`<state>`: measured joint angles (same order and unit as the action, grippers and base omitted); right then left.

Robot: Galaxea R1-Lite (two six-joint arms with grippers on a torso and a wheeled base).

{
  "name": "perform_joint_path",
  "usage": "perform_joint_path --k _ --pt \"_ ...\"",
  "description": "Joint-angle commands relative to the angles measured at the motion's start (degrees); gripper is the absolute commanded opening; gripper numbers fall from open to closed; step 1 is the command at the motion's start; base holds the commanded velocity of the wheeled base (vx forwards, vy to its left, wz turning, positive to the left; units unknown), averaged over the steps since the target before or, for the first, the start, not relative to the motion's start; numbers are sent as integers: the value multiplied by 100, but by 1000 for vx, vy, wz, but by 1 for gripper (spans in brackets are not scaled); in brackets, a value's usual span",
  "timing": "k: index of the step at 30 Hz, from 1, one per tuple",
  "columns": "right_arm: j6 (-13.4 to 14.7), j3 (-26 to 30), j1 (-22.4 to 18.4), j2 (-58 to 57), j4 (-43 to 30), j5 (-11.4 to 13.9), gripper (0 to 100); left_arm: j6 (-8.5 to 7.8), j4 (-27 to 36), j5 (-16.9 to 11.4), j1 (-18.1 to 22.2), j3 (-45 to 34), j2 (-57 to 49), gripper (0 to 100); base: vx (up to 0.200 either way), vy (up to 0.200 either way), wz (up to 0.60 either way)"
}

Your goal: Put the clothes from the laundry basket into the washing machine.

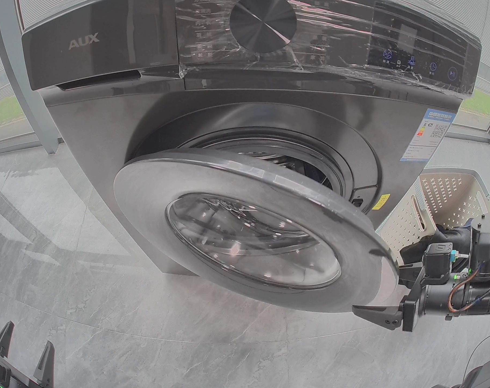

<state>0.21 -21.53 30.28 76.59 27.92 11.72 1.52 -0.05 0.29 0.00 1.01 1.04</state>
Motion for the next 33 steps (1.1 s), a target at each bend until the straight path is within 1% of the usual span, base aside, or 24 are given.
perform_joint_path --k 1,4,6,7,8,9,15,20,23,28,30,33 --pt "-3 131 66 -329 -14 -11 100 -3 -4 6 0 -101 -104 100 0 0 0" --pt "6 -53 -5 -241 12 -55 100 -3 -4 6 0 -101 -104 100 0 0 0" --pt "6 -167 -13 -145 3 -161 100 -3 -4 6 0 -101 -104 100 -100 0 0" --pt "14 -299 -5 84 47 -319 100 6 -4 -12 0 -101 -104 100 -200 0 0" --pt "14 -308 -5 101 47 -328 100 6 -4 -12 0 -101 -104 100 -200 0 0" --pt "14 -431 -5 286 47 -354 100 41 -4 -20 0 -101 -104 100 -200 0 0" --pt "14 -405 171 365 47 -345 100 32 -4 -12 0 -101 -104 100 -200 0 0" --pt "14 -150 277 233 47 -293 100 -3 -4 6 0 -101 -104 100 -200 0 0" --pt "23 17 461 5 47 -222 100 -3 -4 6 0 -101 -104 100 0 0 0" --pt "32 -80 391 -39 56 -240 100 -3 -4 6 0 -101 -104 100 0 0 0" --pt "32 -176 215 14 47 -266 100 -3 -4 6 0 -101 -104 100 0 0 0" --pt "32 -238 127 84 47 -284 100 -3 -4 6 0 -101 -104 100 0 0 0"
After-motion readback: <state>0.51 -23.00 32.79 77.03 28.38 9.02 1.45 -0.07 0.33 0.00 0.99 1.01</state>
